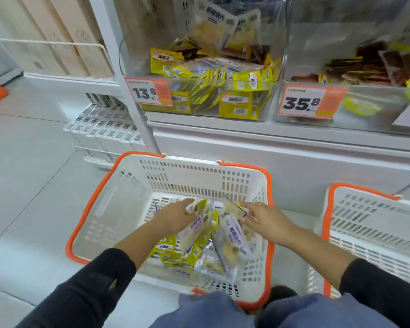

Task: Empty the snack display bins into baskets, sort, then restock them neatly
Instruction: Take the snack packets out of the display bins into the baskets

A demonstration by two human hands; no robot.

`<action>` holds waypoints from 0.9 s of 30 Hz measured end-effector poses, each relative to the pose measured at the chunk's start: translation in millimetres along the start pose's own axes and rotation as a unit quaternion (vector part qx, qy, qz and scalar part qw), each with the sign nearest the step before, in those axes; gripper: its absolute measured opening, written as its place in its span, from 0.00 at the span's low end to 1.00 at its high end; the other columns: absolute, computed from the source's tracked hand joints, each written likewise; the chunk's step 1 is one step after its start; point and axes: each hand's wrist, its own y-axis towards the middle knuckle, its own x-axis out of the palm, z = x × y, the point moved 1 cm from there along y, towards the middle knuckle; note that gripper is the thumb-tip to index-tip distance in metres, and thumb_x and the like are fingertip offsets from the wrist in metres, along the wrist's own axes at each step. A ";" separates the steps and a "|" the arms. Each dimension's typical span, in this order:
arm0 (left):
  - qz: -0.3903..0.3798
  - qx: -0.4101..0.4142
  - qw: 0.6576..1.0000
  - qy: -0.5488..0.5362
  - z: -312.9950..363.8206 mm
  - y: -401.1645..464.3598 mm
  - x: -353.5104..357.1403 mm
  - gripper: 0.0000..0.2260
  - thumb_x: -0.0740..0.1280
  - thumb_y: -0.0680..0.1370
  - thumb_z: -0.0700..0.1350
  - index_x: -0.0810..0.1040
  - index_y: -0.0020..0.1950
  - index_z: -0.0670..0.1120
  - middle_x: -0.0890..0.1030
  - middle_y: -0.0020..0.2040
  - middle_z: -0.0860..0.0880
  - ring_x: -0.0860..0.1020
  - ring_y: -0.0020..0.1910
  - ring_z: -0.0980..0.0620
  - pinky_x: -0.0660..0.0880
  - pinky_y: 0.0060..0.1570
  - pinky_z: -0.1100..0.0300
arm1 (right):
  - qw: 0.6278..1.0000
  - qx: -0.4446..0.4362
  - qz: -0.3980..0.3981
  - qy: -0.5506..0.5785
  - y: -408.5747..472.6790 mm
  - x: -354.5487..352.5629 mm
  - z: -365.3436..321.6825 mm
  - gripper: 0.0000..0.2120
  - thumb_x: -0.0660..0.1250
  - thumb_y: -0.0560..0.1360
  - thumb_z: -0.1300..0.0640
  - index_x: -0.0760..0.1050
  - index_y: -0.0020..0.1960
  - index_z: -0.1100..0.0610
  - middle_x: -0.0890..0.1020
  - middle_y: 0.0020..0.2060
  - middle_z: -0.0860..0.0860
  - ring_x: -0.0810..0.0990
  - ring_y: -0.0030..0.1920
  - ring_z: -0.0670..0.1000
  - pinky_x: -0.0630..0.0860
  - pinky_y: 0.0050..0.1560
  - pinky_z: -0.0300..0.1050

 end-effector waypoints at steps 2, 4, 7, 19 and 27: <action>-0.004 0.004 1.000 -0.007 2.6 2.1 2.5 0.24 0.58 0.82 0.57 0.60 0.77 0.53 0.78 0.65 0.47 0.76 0.62 0.47 0.69 0.56 0.58 | 0.999 -0.008 -0.023 -0.046 -3.4 2.3 2.4 0.24 0.56 0.81 0.48 0.60 0.76 0.50 0.76 0.63 0.55 0.74 0.63 0.56 0.71 0.61 0.47; 0.006 0.003 1.000 -0.014 8.9 0.7 2.9 0.22 0.59 0.82 0.56 0.64 0.75 0.53 0.77 0.66 0.47 0.78 0.56 0.48 0.69 0.53 0.60 | 0.993 -0.013 -0.045 -0.105 -6.9 4.0 3.3 0.25 0.55 0.82 0.47 0.57 0.77 0.50 0.75 0.64 0.58 0.74 0.64 0.57 0.72 0.60 0.49; 0.016 0.014 1.000 0.016 26.4 -3.0 -1.2 0.20 0.59 0.82 0.55 0.68 0.73 0.51 0.77 0.65 0.47 0.77 0.55 0.48 0.70 0.54 0.60 | 0.984 -0.013 -0.048 -0.170 -9.4 0.3 9.5 0.25 0.55 0.82 0.50 0.56 0.77 0.52 0.77 0.61 0.59 0.76 0.61 0.59 0.74 0.56 0.50; 0.141 0.240 0.955 0.097 167.3 -22.7 -90.0 0.13 0.60 0.81 0.53 0.79 0.60 0.52 0.83 0.54 0.52 0.79 0.53 0.49 0.74 0.51 0.57 | 0.981 -0.038 0.142 -0.126 -43.4 -99.5 1.7 0.25 0.54 0.78 0.37 0.68 0.71 0.47 0.80 0.60 0.47 0.77 0.61 0.49 0.73 0.57 0.44; 0.382 0.410 0.826 -0.054 273.4 -25.2 -169.5 0.11 0.60 0.77 0.53 0.80 0.45 0.50 0.75 0.31 0.55 0.78 0.38 0.47 0.72 0.37 0.55 | 0.863 -0.014 0.499 -0.080 -61.4 -277.2 15.6 0.14 0.60 0.76 0.50 0.81 0.54 0.55 0.84 0.47 0.49 0.79 0.49 0.49 0.71 0.48 0.45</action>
